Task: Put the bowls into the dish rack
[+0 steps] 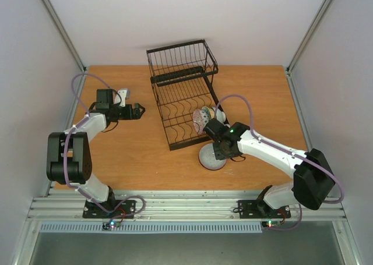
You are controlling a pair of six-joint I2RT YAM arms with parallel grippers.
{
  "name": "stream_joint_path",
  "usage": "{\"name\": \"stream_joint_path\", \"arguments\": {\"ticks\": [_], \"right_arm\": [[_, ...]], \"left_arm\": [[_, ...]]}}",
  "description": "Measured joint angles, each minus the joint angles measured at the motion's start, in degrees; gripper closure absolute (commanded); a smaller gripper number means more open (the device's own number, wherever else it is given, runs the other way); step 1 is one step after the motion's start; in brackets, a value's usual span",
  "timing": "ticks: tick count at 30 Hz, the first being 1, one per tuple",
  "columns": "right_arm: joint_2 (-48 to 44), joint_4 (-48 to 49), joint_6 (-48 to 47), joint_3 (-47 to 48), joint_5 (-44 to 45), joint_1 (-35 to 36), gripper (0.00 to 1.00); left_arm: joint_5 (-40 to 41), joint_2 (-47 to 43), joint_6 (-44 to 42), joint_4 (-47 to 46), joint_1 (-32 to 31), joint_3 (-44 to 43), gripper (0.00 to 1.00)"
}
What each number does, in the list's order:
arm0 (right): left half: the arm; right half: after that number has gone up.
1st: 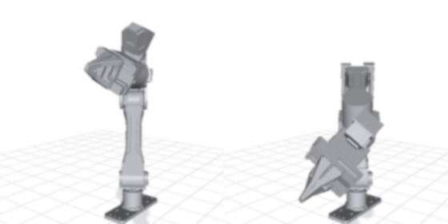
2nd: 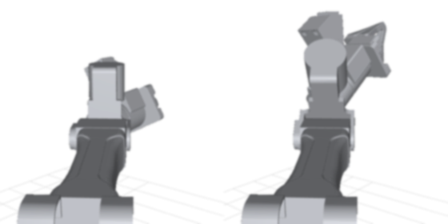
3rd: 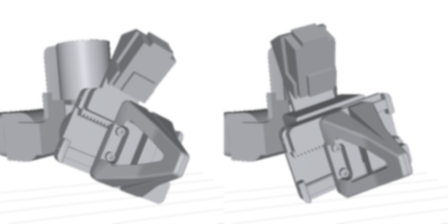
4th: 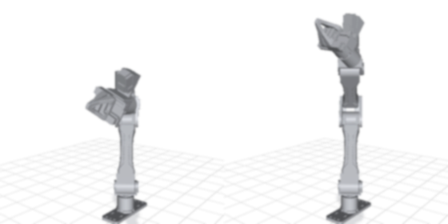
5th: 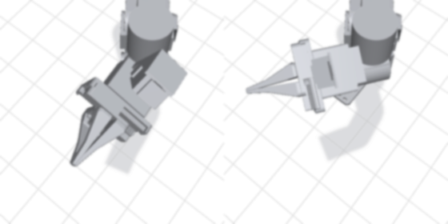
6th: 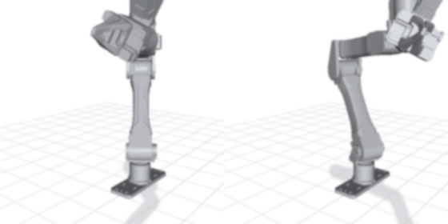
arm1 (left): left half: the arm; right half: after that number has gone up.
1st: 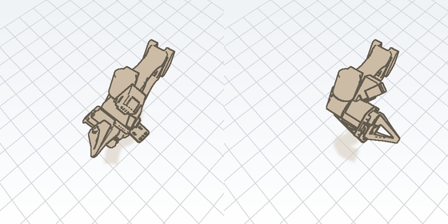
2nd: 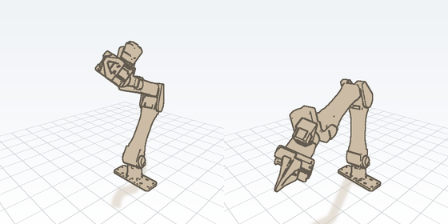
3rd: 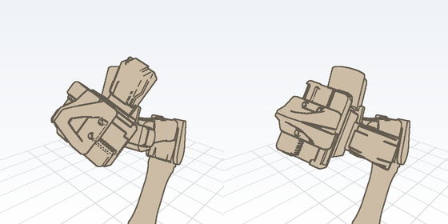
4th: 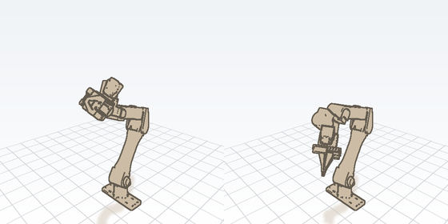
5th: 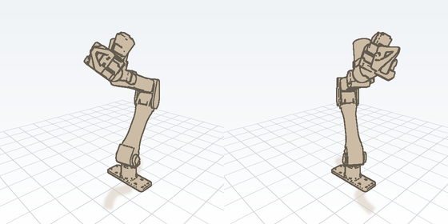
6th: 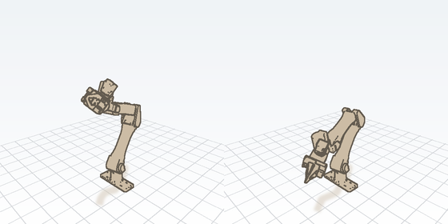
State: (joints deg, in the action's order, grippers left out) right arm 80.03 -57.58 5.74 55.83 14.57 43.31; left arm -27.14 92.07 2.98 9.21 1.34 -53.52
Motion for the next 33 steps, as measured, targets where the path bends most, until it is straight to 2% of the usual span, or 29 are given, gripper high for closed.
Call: {"name": "stream_joint_path", "arguments": {"ticks": [9,14,20,33], "right_arm": [[2.5,0.7,0.0,-0.9,0.0,0.0,0.73],[3.3,1.7,0.0,-1.3,-0.1,0.0,0.80],[3.3,1.8,0.0,-1.4,-0.2,0.0,0.93],[-1.1,-2.6,-0.1,1.5,0.3,0.0,0.99]], "left_arm": [[0.0,0.0,0.0,0.0,0.0,0.0,0.01],[0.0,0.0,0.0,0.0,0.0,0.0,0.01],[0.0,0.0,0.0,0.0,0.0,0.0,0.01],[0.0,0.0,0.0,0.0,0.0,0.0,0.01]]}}
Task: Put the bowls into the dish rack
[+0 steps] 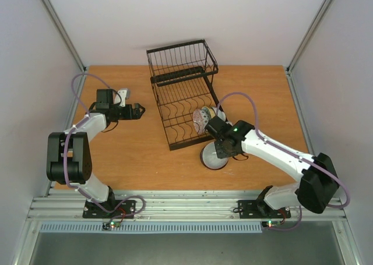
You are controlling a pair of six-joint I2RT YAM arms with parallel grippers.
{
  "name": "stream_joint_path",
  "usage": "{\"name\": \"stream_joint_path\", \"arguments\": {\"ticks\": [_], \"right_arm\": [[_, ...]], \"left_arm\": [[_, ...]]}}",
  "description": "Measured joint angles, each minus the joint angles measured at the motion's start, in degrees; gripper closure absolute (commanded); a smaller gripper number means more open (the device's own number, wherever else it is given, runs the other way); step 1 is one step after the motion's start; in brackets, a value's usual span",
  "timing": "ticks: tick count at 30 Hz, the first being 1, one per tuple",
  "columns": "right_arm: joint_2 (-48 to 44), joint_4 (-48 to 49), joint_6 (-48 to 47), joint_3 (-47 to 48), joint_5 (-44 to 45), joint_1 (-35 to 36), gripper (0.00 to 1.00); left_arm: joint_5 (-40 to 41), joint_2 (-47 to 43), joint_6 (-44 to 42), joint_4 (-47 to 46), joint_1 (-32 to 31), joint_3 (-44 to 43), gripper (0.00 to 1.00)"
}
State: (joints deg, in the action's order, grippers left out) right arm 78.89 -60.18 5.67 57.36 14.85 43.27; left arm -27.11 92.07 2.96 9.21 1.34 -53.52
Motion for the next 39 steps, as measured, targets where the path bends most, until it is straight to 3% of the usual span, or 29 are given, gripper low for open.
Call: {"name": "stream_joint_path", "arguments": {"ticks": [6,14,18,27,39], "right_arm": [[-3.7,-5.9,-1.6,6.3,3.0,1.5,0.99],[-1.9,-11.5,-4.8,20.5,9.3,7.6,0.99],[5.0,-13.0,-7.0,28.3,15.6,9.7,0.99],[29.6,-14.5,-12.6,43.9,31.2,12.3,0.99],[42.5,-22.8,-14.1,59.8,44.9,15.5,0.99]], "left_arm": [[0.0,0.0,0.0,0.0,0.0,0.0,0.01],[0.1,0.0,0.0,0.0,0.0,0.0,0.01],[0.1,0.0,0.0,0.0,0.0,0.0,0.01],[0.6,0.0,0.0,0.1,0.0,0.0,0.01],[0.6,0.0,0.0,0.1,0.0,0.0,0.01]]}}
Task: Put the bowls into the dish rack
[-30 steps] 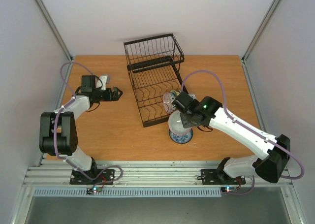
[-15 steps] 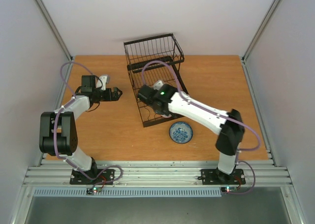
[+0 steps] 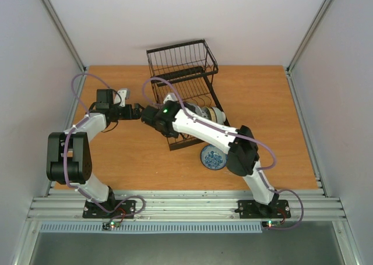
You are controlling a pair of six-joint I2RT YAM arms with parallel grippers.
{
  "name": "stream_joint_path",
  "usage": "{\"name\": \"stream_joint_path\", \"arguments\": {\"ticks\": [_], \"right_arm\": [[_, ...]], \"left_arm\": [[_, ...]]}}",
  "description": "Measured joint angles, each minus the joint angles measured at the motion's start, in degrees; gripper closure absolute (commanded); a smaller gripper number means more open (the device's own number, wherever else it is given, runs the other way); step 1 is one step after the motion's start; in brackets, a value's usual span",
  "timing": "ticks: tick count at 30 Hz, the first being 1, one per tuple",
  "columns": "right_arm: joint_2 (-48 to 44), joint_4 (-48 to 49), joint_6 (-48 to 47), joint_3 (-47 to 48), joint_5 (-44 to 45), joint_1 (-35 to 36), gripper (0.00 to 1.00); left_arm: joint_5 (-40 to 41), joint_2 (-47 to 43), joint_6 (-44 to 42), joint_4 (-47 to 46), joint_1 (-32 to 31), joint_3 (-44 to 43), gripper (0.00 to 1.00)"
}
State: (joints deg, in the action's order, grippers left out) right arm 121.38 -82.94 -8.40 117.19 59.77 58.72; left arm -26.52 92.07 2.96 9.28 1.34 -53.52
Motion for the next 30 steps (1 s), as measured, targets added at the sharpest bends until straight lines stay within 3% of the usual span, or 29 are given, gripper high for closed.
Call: {"name": "stream_joint_path", "arguments": {"ticks": [10,30], "right_arm": [[14.8,-8.8,8.5,10.6,7.2,2.0,0.99],[19.3,-10.6,11.5,7.6,11.5,1.4,0.98]], "left_arm": [[0.0,0.0,0.0,0.0,0.0,0.0,0.01],[-0.1,0.0,0.0,0.0,0.0,0.0,0.01]]}}
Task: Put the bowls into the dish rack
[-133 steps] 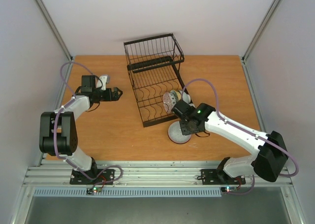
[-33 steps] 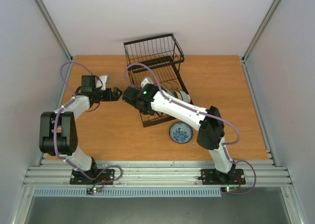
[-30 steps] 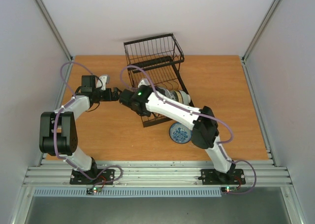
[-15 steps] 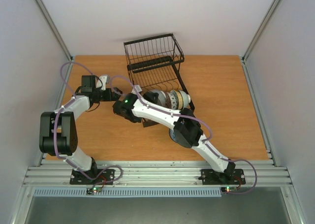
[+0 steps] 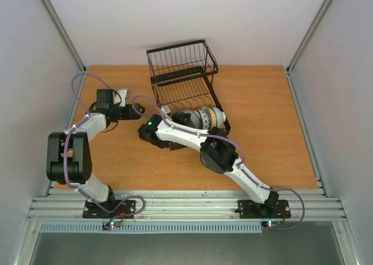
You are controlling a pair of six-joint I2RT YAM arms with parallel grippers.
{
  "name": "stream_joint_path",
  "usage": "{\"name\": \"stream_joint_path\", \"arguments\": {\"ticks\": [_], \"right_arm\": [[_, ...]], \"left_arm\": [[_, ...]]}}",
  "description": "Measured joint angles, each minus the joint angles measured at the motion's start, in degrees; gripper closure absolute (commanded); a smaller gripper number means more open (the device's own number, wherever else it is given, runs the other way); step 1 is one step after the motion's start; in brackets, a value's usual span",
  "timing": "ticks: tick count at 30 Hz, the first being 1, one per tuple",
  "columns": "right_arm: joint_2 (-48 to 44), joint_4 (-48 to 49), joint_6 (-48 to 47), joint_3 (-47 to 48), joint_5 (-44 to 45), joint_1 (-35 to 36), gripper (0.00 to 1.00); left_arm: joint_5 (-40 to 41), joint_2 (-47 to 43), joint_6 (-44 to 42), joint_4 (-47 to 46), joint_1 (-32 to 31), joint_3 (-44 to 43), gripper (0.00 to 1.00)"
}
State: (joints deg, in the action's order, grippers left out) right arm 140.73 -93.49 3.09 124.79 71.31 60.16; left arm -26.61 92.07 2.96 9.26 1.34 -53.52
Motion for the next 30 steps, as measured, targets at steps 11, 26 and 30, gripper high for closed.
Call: {"name": "stream_joint_path", "arguments": {"ticks": [11,26,30], "right_arm": [[0.0,0.0,2.8,-4.5,3.5,-1.1,0.98],[-1.5,0.0,3.7,-8.8,4.0,-2.1,0.97],[-2.1,0.2,4.2,-9.7,4.1,-2.1,0.97]], "left_arm": [[0.0,0.0,0.0,0.0,0.0,0.0,0.01],[0.0,0.0,0.0,0.0,0.0,0.0,0.01],[0.0,0.0,0.0,0.0,0.0,0.0,0.01]]}}
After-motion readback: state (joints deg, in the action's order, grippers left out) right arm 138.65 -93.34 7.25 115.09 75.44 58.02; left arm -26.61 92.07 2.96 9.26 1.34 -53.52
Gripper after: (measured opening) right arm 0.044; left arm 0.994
